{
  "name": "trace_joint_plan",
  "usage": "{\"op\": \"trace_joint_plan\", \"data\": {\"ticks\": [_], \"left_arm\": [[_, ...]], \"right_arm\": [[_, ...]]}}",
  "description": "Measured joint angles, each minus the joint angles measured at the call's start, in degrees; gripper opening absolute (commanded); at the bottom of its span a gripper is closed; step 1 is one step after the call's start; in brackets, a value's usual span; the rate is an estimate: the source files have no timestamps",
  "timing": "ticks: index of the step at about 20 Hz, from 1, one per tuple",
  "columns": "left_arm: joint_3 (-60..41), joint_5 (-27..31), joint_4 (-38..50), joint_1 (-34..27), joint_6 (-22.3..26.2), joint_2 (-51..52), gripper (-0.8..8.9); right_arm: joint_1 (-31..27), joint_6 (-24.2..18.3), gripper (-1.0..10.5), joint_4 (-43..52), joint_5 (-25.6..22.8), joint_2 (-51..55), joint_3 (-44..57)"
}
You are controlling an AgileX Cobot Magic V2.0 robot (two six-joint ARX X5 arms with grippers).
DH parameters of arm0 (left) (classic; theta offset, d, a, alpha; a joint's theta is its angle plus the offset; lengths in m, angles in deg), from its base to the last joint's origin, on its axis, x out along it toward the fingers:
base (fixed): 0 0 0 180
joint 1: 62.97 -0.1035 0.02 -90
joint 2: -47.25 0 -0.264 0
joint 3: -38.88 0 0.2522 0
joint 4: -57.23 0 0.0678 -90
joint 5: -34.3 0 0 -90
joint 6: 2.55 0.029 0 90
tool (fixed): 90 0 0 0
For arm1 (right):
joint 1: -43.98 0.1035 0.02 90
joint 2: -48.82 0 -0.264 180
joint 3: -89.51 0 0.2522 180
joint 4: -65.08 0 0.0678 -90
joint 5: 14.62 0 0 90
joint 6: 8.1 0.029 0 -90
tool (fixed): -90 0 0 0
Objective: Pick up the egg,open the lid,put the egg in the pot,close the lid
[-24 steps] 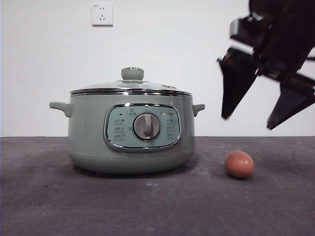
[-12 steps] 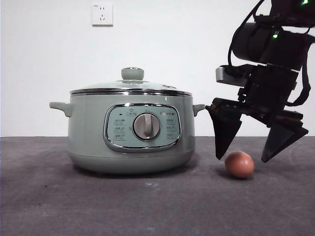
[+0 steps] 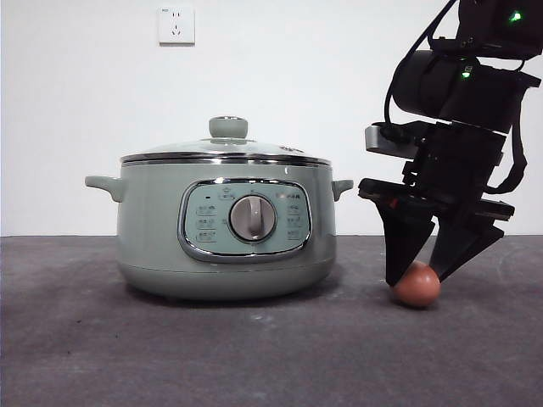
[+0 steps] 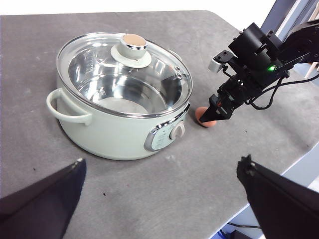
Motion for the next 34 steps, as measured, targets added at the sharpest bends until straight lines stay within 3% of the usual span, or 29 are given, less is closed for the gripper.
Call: {"op": "trace_joint_plan", "data": {"ticks": [7, 14, 19, 24, 30, 34], "left_arm": [[0.0, 1.38, 0.66, 0.0, -0.11, -2.32, 6.31], [0.94, 2.84, 12.81, 3.78, -2.47, -12.37, 6.31], [7.37, 12.94, 21.59, 14.84, -4.33, -25.68, 6.31], [17.81, 22.32, 26.88, 24.28, -4.28, -41.22, 6.31], [28.41, 26.43, 29.09, 27.63, -4.28, -58.38, 6.3], [29.9, 26.91, 30.69, 27.91, -4.28, -64.76, 6.3]], "right_arm": [[-0.02, 0.17, -0.2, -2.43, -0.09, 2.51, 0.02], [-0.04, 0.11, -0.2, -7.15, -0.09, 23.28, 0.02], [-0.04, -0.04, -0.2, -10.36, -0.09, 38.1, 0.02], [-0.04, -0.04, -0.2, -13.7, -0.09, 45.83, 0.02], [-0.04, -0.04, -0.2, -15.37, -0.09, 49.62, 0.02], [-0.04, -0.04, -0.2, -15.85, -0.09, 49.94, 0.02]]}}
